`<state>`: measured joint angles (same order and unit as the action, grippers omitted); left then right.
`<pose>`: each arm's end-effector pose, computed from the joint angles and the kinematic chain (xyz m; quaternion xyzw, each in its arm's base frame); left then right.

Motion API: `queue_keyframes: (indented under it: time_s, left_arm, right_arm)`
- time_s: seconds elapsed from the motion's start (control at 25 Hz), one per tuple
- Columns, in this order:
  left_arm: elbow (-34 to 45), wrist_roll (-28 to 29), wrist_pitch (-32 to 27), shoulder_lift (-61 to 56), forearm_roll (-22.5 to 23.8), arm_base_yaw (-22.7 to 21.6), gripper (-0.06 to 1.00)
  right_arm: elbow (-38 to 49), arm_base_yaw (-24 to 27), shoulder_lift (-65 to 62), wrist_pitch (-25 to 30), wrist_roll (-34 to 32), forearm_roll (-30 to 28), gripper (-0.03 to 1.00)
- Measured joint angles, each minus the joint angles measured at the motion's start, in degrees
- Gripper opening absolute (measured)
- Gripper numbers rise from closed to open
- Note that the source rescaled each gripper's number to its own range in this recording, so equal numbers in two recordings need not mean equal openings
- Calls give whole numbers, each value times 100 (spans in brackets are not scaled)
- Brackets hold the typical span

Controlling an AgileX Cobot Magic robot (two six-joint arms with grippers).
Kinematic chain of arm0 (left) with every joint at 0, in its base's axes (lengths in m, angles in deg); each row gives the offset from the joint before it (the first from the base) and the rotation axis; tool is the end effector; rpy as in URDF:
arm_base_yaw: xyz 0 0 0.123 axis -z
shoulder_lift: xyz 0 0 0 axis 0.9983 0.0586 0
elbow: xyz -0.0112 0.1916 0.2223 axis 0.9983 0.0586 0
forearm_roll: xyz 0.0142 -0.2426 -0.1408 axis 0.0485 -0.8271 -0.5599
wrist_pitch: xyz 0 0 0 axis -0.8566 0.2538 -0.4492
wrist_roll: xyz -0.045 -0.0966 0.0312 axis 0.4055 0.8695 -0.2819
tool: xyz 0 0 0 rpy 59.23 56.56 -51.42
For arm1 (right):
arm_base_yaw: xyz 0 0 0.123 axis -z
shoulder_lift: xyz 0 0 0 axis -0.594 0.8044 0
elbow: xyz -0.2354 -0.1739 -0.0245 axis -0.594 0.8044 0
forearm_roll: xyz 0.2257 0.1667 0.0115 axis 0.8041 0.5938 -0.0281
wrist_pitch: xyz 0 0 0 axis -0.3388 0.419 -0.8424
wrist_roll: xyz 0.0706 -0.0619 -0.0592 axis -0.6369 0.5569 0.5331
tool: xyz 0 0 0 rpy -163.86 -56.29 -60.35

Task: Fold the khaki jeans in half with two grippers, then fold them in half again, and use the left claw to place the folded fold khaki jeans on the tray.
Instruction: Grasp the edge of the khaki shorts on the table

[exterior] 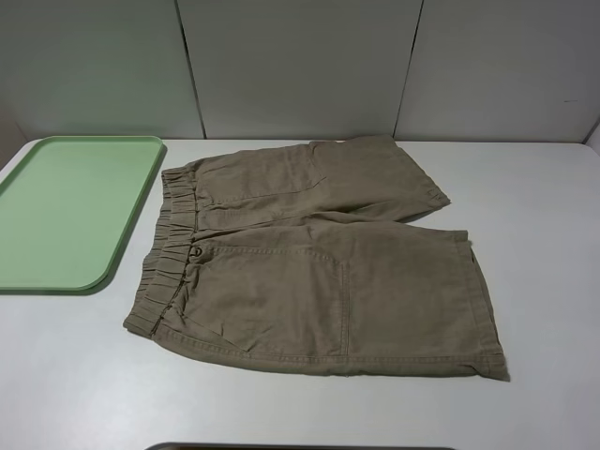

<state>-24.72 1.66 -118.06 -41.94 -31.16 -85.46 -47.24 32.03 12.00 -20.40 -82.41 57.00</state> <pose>0.0320 0.0022 0.2748 0.0084 0.8582 0.0093 0.5132 0.0320 0.0017 0.2848 -0.0498 0.8402 0.0058 0.5399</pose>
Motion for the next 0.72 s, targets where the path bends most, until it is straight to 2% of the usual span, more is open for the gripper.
queue_keyframes:
  time_s: [0.72]
  left_arm:
    - [0,0,0,0,0,0,96]
  right_arm:
    - [0,0,0,0,0,0,100]
